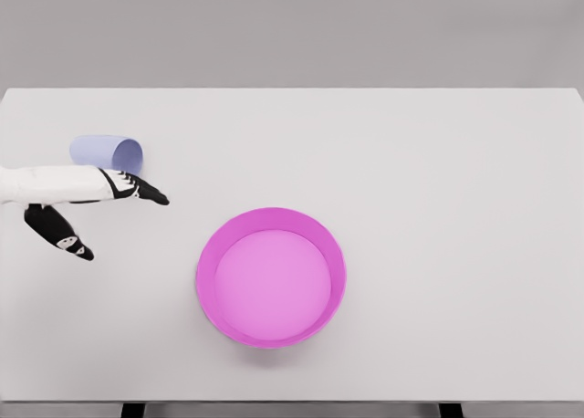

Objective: Flip the cup with left arm and place it on the plate

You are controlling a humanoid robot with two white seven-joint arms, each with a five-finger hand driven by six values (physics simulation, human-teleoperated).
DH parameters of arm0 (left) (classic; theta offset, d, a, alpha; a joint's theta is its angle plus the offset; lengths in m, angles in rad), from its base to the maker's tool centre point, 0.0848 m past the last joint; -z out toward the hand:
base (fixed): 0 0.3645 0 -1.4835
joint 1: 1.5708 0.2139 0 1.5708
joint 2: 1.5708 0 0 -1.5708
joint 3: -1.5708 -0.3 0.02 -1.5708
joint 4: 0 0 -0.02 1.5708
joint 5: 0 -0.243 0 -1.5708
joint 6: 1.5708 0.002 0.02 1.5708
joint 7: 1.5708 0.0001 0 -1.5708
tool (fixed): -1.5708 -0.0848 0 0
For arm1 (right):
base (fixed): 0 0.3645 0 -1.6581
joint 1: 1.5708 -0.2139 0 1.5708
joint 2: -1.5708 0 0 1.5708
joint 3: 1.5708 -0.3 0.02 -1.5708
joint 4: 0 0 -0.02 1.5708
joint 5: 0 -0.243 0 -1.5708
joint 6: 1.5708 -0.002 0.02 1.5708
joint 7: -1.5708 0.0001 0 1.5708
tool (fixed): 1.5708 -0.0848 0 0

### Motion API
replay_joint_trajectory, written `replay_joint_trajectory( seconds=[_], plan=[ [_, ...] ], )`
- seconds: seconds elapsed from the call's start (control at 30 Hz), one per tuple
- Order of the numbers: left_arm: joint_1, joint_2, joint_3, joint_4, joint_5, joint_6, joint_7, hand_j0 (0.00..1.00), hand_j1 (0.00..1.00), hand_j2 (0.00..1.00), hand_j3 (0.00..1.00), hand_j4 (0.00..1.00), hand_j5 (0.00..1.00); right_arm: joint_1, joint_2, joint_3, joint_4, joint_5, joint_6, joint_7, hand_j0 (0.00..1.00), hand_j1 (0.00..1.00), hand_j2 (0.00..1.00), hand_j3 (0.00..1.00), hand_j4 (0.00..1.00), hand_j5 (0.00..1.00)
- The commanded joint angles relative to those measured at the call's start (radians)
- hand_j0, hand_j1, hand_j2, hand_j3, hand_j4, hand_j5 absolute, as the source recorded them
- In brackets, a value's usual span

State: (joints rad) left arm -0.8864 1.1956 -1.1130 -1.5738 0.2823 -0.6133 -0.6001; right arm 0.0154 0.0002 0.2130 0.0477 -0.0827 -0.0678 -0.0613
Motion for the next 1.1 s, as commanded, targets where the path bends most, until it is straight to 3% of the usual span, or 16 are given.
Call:
replay_joint_trajectory(
  seconds=[0.0, 0.07, 0.13, 0.27, 0.37, 0.47, 0.57, 0.63, 0.73, 0.93, 1.07],
  plan=[
    [0.0, 0.007, -0.019, -0.003, 0.018, 0.002, 0.0, 1.0, 1.0, 1.0, 1.0, 1.0, 1.0, 0.0, 0.0, 0.002, -0.003, 0.0, 0.0, 0.002, 1.0, 1.0, 1.0, 1.0, 1.0, 1.0],
    [-0.006, 0.001, -0.018, 0.014, 0.018, 0.002, 0.0, 1.0, 1.0, 1.0, 1.0, 1.0, 1.0, 0.008, 0.0, -0.003, 0.007, 0.0, 0.0, 0.0, 1.0, 1.0, 1.0, 1.0, 1.0, 1.0],
    [-0.062, -0.05, -0.014, 0.202, 0.02, 0.002, 0.0, 1.0, 1.0, 1.0, 1.0, 1.0, 1.0, 0.008, 0.0, 0.0, 0.006, 0.0, 0.0, 0.002, 1.0, 1.0, 1.0, 1.0, 1.0, 1.0],
    [-0.08, -0.1, -0.014, 0.267, 0.061, 0.002, 0.0, 1.0, 1.0, 1.0, 1.0, 1.0, 1.0, 0.006, 0.0, -0.003, 0.006, 0.0, 0.0, 0.0, 1.0, 1.0, 1.0, 1.0, 1.0, 1.0],
    [-0.105, -0.177, -0.014, 0.412, 0.054, 0.002, 0.0, 1.0, 1.0, 1.0, 1.0, 1.0, 1.0, 0.006, 0.0, -0.003, 0.006, 0.0, 0.0, 0.0, 1.0, 1.0, 1.0, 1.0, 1.0, 1.0],
    [-0.117, -0.2, -0.016, 0.462, 0.052, 0.002, 0.0, 1.0, 1.0, 1.0, 1.0, 1.0, 1.0, 0.006, 0.0, -0.003, 0.006, 0.0, 0.0, 0.0, 1.0, 1.0, 1.0, 1.0, 1.0, 1.0],
    [-0.135, -0.255, -0.021, 0.567, 0.044, 0.002, 0.01, 1.0, 1.0, 1.0, 1.0, 1.0, 1.0, 0.006, 0.0, -0.003, 0.006, 0.0, 0.0, 0.0, 1.0, 1.0, 1.0, 1.0, 1.0, 1.0],
    [-0.143, -0.289, -0.021, 0.641, -0.005, 0.002, 0.008, 1.0, 1.0, 1.0, 1.0, 1.0, 1.0, 0.006, 0.0, -0.003, 0.006, 0.0, 0.0, 0.001, 1.0, 1.0, 1.0, 1.0, 1.0, 1.0],
    [-0.151, -0.3, -0.014, 0.696, -0.092, 0.002, 0.008, 1.0, 1.0, 1.0, 1.0, 1.0, 1.0, 0.006, 0.0, -0.003, 0.006, 0.0, 0.0, 0.002, 1.0, 1.0, 1.0, 1.0, 1.0, 1.0],
    [-0.151, -0.376, -0.014, 0.77, -0.097, 0.002, 0.01, 1.0, 1.0, 1.0, 1.0, 1.0, 1.0, 0.006, 0.0, -0.003, 0.006, 0.0, 0.0, 0.0, 1.0, 1.0, 1.0, 1.0, 1.0, 1.0],
    [-0.163, -0.426, -0.016, 0.86, -0.1, 0.002, 0.01, 1.0, 1.0, 1.0, 1.0, 1.0, 1.0, 0.006, 0.0, -0.003, 0.006, 0.0, 0.0, 0.0, 1.0, 1.0, 1.0, 1.0, 1.0, 1.0]
  ],
)
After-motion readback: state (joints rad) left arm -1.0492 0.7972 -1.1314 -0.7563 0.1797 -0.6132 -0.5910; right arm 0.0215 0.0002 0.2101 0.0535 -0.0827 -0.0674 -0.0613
